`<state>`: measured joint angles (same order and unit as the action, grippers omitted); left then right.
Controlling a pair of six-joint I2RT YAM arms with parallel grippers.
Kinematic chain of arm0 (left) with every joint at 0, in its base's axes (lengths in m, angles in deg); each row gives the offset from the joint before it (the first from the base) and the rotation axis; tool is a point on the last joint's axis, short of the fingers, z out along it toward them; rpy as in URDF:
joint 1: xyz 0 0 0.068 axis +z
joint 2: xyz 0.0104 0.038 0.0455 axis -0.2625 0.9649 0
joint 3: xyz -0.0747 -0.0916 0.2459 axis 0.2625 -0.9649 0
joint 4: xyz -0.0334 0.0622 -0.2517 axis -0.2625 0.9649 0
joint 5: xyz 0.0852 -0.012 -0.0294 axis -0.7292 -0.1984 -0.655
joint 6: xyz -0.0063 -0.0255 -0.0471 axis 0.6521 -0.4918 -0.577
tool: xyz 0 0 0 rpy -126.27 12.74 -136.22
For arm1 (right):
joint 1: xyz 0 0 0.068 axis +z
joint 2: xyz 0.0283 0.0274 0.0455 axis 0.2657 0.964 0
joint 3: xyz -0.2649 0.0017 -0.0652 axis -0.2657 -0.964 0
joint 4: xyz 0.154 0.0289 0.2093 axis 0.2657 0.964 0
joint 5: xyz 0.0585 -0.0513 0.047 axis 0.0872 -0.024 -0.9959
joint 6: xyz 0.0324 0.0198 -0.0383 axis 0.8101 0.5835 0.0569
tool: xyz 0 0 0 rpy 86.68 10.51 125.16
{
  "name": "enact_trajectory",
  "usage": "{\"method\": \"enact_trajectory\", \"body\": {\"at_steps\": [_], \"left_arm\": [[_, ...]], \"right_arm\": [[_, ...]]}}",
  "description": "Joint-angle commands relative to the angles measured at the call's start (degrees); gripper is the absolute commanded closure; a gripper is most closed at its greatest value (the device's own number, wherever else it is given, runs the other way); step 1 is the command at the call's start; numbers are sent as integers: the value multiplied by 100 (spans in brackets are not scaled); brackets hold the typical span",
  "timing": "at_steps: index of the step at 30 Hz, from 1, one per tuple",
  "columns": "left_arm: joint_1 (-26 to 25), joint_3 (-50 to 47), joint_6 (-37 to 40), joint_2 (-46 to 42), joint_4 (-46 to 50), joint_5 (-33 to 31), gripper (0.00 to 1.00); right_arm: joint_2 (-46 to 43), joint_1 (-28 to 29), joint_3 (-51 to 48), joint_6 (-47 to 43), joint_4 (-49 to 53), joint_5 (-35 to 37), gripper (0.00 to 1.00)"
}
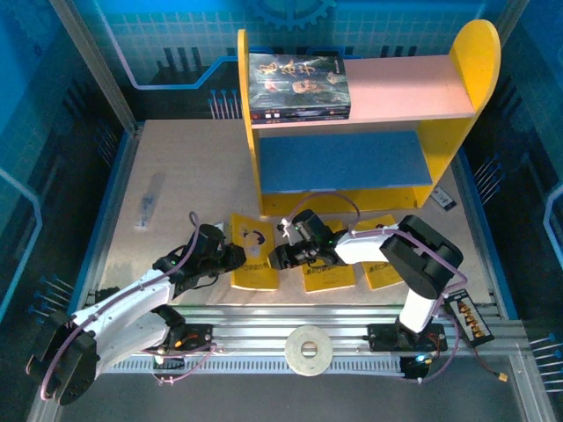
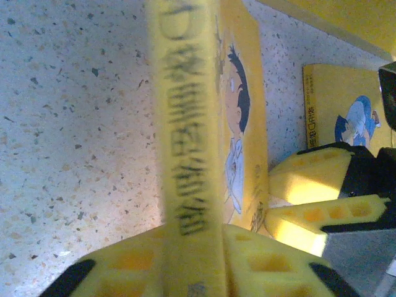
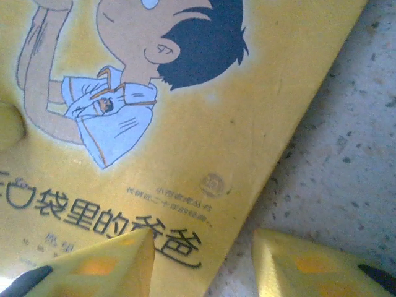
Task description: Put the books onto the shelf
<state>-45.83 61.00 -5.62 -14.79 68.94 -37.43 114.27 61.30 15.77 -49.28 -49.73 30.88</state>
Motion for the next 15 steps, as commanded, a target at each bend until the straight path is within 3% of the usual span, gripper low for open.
{"method": "enact_trajectory", "body": {"at_steps": [1, 5, 10, 15], "left_arm": [[-41, 259, 143, -104, 61, 46, 90], [-41, 446, 89, -356, 323, 137, 100], [-69, 1000, 106, -607, 784, 705, 100], [-396, 1785, 240, -586, 1177, 879, 100]], "right_arm": [[-409, -126, -37, -144, 325, -34, 49], [-1038, -210, -114, -219, 584, 30, 44], [-2115, -385, -299, -368, 1120, 217, 38], [-3410, -843, -595, -408, 1586, 252, 33]]}}
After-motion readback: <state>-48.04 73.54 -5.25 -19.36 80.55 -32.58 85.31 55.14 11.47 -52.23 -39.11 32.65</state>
